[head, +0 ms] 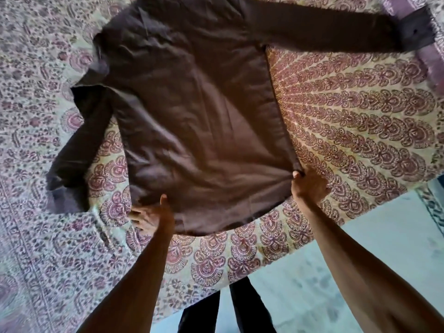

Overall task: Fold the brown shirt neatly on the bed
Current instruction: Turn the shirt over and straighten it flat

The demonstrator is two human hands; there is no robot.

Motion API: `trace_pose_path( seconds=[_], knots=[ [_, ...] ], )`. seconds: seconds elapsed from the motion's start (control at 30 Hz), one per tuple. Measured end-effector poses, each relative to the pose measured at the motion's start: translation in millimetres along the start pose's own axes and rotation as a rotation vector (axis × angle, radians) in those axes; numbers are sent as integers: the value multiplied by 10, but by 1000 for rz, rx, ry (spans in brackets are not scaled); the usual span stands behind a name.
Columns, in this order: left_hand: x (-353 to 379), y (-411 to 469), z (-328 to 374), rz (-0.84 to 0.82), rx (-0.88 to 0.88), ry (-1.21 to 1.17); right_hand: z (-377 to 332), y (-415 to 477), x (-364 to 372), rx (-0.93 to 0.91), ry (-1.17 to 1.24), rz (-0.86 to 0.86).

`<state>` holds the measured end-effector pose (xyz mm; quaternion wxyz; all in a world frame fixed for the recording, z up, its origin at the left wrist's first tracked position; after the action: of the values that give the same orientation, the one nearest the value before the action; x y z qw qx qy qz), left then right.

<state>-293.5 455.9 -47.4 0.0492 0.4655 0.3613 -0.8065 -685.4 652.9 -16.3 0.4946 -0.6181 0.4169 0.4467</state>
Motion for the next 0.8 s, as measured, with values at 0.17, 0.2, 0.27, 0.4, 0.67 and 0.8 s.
trace_pose_path(
  seconds=[0.17, 0.2, 0.27, 0.4, 0.67, 0.8],
  knots=[
    [-241, 51, -236, 32, 107, -80, -151, -423, -7, -155, -111, 169],
    [-272, 49, -277, 38, 90, -106, -253, -553, 0, -232, -92, 193],
    [-372, 44, -289, 125, 35, -153, -480, -850, 52, -408, -6, 172],
    [-370, 241, -353, 94, 54, -139, -828, -1480, 345, -612, 57, -113],
    [-389, 298, -272, -227, 151, -391, -900, -2146, 590, -642, -151, -197],
    [-544, 176, -343, -375, 4, -577, -861, -2256, 565, -670, -254, -205]
  ],
)
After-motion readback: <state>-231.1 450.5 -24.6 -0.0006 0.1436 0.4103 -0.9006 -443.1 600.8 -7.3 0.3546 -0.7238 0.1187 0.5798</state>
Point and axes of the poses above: each hand's wrist, its own y-axis towards the middle knuckle, its own x-axis out of the palm, z = x × y, the point moved 5 cm from there along y, towards the middle knuckle, and after that the axes turned 2 degrees about z, right-handed, at the moved point
